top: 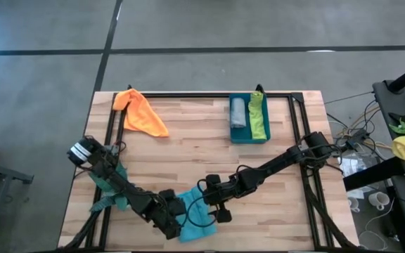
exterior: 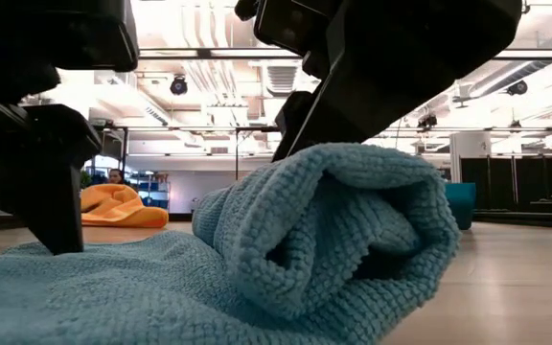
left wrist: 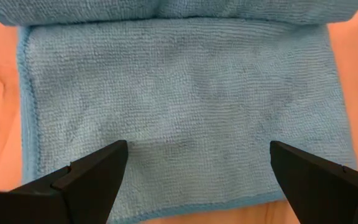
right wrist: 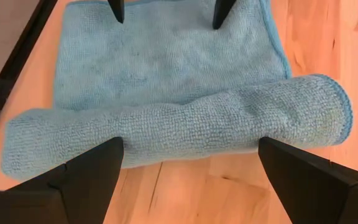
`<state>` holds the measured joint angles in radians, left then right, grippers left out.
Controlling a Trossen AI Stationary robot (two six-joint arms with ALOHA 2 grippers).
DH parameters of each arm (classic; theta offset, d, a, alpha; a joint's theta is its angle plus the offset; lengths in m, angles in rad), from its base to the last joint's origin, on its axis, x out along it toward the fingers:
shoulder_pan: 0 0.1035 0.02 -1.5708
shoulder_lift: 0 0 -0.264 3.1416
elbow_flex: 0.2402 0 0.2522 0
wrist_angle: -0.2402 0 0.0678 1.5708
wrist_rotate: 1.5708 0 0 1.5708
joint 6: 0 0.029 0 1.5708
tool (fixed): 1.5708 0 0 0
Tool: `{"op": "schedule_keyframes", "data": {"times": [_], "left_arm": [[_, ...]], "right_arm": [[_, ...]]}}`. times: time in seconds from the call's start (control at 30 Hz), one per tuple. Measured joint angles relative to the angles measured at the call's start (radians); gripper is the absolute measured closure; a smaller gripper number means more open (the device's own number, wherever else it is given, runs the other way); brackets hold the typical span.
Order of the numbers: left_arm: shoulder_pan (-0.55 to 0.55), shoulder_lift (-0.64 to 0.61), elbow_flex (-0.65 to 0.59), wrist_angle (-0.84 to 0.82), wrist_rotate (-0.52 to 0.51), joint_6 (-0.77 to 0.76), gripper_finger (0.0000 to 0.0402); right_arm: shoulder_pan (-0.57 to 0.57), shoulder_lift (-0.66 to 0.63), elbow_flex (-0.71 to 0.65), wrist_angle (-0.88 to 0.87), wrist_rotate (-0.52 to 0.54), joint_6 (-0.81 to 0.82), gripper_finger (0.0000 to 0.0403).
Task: Roll microfiber towels into tight, uniform cylinder then place into a basket
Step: Roll the blue towel
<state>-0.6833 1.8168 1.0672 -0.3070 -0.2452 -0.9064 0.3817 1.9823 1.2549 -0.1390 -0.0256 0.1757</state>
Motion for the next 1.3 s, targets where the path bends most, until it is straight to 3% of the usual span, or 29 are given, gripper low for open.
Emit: {"op": "schedule_keyframes", "data": {"times": [0.73,1.07,1.23,1.3], "left_arm": [[0.012,-0.002,-0.012,0.002,0.029,0.003,0.0025],[0.016,-0.015,-0.028,-0.005,0.028,0.032,0.0025],[0.017,-0.043,-0.030,-0.030,0.008,0.055,0.0025],[0.016,-0.059,-0.030,-0.002,-0.045,0.076,0.0025]], "right_arm": [[0.000,0.205,0.208,0.014,-0.040,-0.056,0.0033],[0.009,0.216,0.239,0.026,-0.041,-0.080,0.0033],[0.009,0.256,0.241,0.034,-0.045,-0.079,0.0033],[0.009,0.262,0.241,0.042,-0.043,-0.079,0.0033]]}}
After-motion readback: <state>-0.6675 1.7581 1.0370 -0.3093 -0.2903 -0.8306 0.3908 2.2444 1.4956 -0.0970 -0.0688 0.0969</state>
